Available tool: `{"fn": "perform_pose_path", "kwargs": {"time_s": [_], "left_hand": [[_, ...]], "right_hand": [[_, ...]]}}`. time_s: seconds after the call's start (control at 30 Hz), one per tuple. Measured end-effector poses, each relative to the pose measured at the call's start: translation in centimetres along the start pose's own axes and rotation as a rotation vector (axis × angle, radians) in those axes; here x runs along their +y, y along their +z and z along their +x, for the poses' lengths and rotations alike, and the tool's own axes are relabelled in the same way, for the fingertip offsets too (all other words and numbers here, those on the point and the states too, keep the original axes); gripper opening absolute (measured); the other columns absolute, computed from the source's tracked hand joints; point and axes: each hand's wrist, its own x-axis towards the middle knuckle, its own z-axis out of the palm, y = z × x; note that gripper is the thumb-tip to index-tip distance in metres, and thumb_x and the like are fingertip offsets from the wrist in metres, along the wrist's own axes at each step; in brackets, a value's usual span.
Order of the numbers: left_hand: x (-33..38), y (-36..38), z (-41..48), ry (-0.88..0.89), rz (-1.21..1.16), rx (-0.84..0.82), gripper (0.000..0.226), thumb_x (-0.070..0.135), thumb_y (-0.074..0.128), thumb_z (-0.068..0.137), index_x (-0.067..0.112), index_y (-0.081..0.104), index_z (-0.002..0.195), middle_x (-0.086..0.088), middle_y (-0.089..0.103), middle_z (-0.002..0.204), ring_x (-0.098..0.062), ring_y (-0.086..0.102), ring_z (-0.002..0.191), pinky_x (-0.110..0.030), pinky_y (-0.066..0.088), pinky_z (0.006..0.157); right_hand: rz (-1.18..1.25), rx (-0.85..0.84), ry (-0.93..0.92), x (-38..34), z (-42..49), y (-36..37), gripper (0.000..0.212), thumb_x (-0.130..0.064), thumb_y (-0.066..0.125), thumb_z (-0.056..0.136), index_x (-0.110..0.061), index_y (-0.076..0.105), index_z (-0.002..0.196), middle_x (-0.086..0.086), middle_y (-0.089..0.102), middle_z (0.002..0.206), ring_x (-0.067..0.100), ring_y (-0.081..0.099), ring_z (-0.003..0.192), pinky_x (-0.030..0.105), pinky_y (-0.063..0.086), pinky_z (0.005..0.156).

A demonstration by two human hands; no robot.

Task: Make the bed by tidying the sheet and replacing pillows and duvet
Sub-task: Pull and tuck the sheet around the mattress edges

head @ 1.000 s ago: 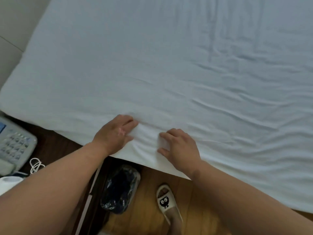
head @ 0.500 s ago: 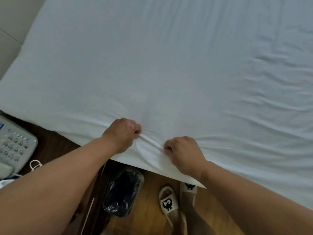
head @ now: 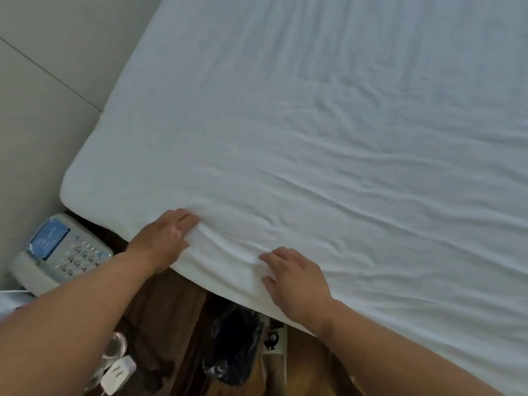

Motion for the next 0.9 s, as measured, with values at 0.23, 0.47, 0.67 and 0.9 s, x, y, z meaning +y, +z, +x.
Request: {"fn": "perform_pose_path", "kwargs": {"time_s": [0.23, 0.47, 0.67, 0.9], "left_hand": [[-6.1, 2.2, 3.3, 0.040, -0.050, 0.280, 0.033, 0.010, 0.074, 0.088, 0.007, 0.068, 0.120, -0.012, 0.067, 0.113, -0.036, 0.063, 0.104, -0.047, 0.058, 0.081], [-7.4, 2.5, 5.9, 0.117, 0.004, 0.227, 0.011, 0.011, 0.057, 0.097, 0.014, 0.067, 0.093, -0.004, 0.064, 0.087, -0.028, 0.061, 0.080, -0.043, 0.054, 0.072], [-8.5, 1.4, 3.7, 0.197, -0.019, 0.071, 0.014, 0.016, 0.050, 0.101, 0.019, 0.061, 0.094, 0.003, 0.060, 0.092, -0.019, 0.058, 0.082, -0.033, 0.050, 0.076], [-12.9, -2.1, 6.1, 0.016, -0.299, 0.352, 0.047, 0.045, 0.051, 0.099, 0.026, 0.050, 0.142, 0.003, 0.043, 0.148, -0.021, 0.038, 0.137, -0.036, 0.033, 0.115]], "right_hand": [[-0.203, 0.196, -0.028, -5.0, 9.4, 5.2, 0.012, -0.028, 0.077, 0.072, -0.024, 0.067, 0.078, -0.006, 0.062, 0.075, 0.018, 0.060, 0.069, 0.027, 0.046, 0.053], [-0.206, 0.112, 0.056, -4.9, 11.7, 5.6, 0.015, -0.021, 0.057, 0.089, -0.022, 0.071, 0.085, -0.002, 0.068, 0.080, 0.024, 0.064, 0.074, 0.035, 0.050, 0.066], [-0.100, 0.026, 0.059, -6.9, 9.3, 4.7, 0.024, -0.032, 0.051, 0.099, -0.028, 0.074, 0.094, -0.009, 0.072, 0.089, 0.013, 0.064, 0.081, 0.033, 0.050, 0.082], [-0.147, 0.224, -0.119, -10.5, 14.8, 3.7, 0.037, -0.046, 0.055, 0.094, -0.031, 0.063, 0.126, -0.009, 0.062, 0.126, 0.015, 0.057, 0.116, 0.033, 0.046, 0.096]]}}
